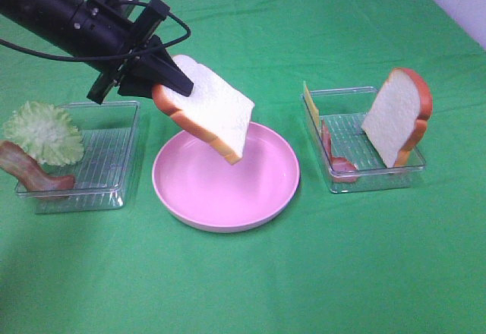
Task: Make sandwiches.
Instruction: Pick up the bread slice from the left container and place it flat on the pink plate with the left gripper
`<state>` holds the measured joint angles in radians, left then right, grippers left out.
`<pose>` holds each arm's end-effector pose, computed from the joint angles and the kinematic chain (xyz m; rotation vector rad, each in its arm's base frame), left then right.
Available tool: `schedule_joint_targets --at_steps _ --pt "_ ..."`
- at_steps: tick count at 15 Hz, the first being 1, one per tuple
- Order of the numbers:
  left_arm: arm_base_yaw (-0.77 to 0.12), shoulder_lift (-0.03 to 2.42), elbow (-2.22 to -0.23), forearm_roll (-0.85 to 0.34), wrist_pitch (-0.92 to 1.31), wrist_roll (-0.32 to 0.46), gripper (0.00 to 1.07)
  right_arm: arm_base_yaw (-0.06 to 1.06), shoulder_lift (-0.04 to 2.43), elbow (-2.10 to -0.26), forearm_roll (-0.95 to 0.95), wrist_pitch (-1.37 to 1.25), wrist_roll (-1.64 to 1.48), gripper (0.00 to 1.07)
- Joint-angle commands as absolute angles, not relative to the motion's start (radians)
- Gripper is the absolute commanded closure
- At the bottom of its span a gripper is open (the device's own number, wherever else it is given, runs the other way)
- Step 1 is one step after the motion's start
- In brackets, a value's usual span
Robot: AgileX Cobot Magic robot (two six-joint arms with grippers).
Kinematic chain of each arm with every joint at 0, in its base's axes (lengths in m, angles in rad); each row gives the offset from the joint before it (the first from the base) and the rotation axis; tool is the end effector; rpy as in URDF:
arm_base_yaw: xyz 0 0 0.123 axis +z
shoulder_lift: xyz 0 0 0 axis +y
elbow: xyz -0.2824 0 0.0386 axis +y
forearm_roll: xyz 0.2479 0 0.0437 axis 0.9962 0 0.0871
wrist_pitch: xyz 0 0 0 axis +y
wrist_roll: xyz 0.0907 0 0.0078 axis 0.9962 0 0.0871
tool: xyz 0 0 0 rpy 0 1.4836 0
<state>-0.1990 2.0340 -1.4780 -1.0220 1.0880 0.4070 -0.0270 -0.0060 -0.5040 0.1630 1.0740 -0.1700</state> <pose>0.3912 -0.1491 0.2081 0.1414 2.7368 -1.3139 -0.0070 0.0132 0.2780 -0.1553 2.0316 0.0716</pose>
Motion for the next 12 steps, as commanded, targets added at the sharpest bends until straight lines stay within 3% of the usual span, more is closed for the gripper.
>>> schedule_joint_targets --at_steps 1,4,12 --pt "-0.254 2.076 -1.471 -1.048 1.069 0.417 1.07 -0.035 -0.021 -0.503 0.171 1.069 -0.183 0.31" --pt "-0.314 2.126 -1.473 -1.049 0.961 0.418 1.07 -0.035 -0.021 -0.503 0.174 1.069 -0.183 0.31" --pt "-0.368 2.143 -1.473 -1.048 0.859 0.418 1.07 -0.035 -0.021 -0.503 0.179 1.069 -0.183 0.31"
